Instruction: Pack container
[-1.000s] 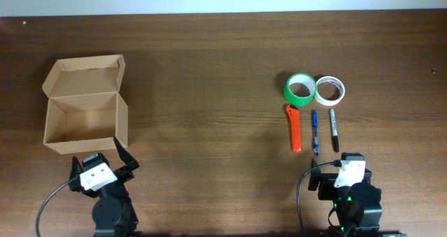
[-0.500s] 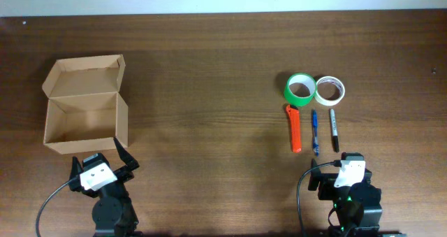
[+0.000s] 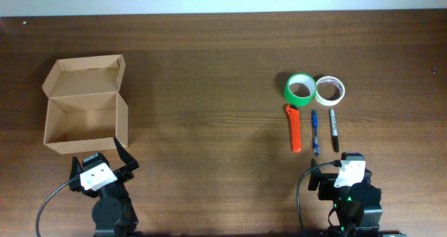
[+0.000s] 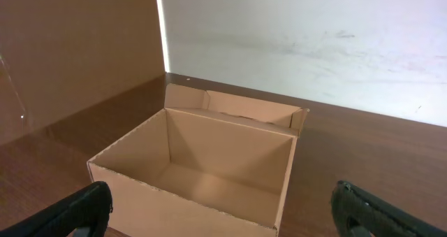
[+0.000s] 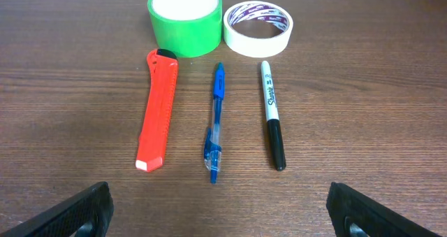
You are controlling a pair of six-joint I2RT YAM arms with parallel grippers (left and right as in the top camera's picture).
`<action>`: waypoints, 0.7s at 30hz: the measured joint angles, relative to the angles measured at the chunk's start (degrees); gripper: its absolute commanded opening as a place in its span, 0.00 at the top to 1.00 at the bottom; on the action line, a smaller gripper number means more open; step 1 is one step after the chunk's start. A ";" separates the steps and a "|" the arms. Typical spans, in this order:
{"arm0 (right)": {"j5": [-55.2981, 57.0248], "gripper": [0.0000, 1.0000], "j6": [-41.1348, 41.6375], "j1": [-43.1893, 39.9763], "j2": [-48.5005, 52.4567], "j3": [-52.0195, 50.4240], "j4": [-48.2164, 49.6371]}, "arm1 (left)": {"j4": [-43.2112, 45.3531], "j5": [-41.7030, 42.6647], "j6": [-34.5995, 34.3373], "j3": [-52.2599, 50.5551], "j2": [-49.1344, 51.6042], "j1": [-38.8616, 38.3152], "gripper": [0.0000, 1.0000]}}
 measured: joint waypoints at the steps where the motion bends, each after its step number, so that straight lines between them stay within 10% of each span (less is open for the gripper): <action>1: 0.00 0.01 0.02 0.00 0.00 0.00 0.00 | 0.00 0.00 0.00 0.00 0.00 0.00 0.00; 21: 0.83 0.01 -0.04 0.00 0.00 -0.07 8.11 | -0.09 8.87 -2.89 0.00 0.00 0.00 0.00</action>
